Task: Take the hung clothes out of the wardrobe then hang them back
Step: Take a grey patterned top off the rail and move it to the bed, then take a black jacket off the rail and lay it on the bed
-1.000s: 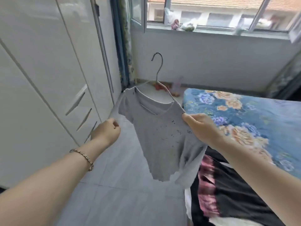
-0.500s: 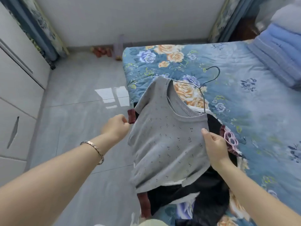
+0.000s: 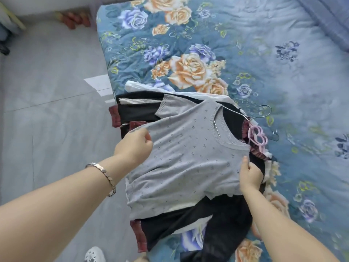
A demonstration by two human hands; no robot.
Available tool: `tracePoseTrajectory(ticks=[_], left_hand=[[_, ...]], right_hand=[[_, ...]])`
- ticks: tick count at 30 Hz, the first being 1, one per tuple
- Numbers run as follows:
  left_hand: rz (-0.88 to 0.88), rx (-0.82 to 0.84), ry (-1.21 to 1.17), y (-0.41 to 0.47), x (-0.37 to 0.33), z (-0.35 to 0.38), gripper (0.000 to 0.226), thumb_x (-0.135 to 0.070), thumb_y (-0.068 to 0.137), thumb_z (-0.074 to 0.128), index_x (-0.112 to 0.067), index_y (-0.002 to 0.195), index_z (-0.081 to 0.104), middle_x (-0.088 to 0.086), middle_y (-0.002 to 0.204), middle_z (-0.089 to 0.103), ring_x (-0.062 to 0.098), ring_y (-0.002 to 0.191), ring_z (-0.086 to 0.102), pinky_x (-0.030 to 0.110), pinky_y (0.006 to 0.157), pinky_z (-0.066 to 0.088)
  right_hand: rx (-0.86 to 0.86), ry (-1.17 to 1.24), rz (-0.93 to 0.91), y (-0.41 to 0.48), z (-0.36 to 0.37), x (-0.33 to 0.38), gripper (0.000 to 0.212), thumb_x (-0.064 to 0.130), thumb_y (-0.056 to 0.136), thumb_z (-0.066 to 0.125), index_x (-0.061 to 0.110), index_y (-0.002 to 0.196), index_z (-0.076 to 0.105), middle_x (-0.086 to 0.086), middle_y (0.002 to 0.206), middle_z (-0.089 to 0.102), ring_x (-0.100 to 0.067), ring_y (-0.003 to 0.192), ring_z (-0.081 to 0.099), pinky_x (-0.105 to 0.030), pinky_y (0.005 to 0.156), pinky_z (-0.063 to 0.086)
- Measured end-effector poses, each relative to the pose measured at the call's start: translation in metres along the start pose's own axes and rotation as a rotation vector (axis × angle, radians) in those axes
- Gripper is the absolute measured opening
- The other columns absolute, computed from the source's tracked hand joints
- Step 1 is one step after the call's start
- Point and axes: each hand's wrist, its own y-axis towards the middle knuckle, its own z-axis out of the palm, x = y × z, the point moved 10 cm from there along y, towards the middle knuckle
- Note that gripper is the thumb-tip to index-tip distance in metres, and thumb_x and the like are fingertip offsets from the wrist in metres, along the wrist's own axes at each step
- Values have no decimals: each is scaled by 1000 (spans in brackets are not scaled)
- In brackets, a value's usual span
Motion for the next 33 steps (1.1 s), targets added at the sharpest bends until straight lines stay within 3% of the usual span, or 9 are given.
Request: tracePoseTrajectory(ticks=[2,4,6,8,19,22,26,29,33], left_hand=[[0,17,3,7,0,9,16,-19,91,40,-20,92,56,-2,91,63,21,85,61,30,63,46],[-9,27,5,13,4,13,16,-19,91,40,-20,92,56,-2,91,64,21,85,62,30,63,47],[-31,32,3,16,11,12,15,-19,90,40,-21,91,56,-2,92,64,22,84,62,30,64,47],[-60,39,-18,15,19,7,16,-18,88,40,-20,90,56,-1,90,64,22,83,62,33,66,48],[-188,163,6,-28,110,-65,12,-20,87,41,-17,88,53,5,95,66,25,90,63,31,74,48],[-232,117,-6,-55,154,-110,13,-21,88,42,-17,92,54,5,101,66,25,94,62,30,77,48],[-315,-35,-140,-103,228,-192,9,-19,88,43,-17,89,52,8,105,66,27,99,63,31,83,48],[-379,-192,-188,-156,301,-259,8,-20,88,44,-19,89,52,7,106,66,27,99,62,31,82,47],[-517,-455,-186,-249,405,-352,18,-23,89,44,-19,100,58,5,109,64,26,101,59,29,81,45]], right_hand=[[12,-11,50,16,5,-15,47,33,99,38,8,60,36,-11,63,44,-28,65,43,-35,58,29],[-7,-74,154,29,4,-29,34,36,97,39,7,87,53,-18,99,58,-35,96,53,-40,80,40],[-10,-201,292,33,1,-39,44,36,97,42,5,128,45,-20,137,42,-37,127,38,-45,101,33],[51,-314,289,31,5,-25,51,31,96,44,3,137,35,-20,146,31,-36,134,29,-45,108,28],[887,-773,-651,-159,138,230,28,17,94,35,7,107,58,-9,109,61,-27,98,55,-31,77,43],[937,-942,-883,-250,154,296,19,17,94,40,11,81,53,-7,86,54,-25,86,48,-30,72,39],[905,-1036,-1145,-377,175,377,22,10,90,45,4,101,63,-16,97,60,-27,81,53,-30,71,44],[900,-992,-1307,-491,186,434,28,12,92,44,3,112,61,-16,112,63,-31,102,60,-27,74,39],[865,-962,-1570,-657,194,499,32,14,92,38,6,115,59,-15,112,64,-32,104,61,-27,71,42]])
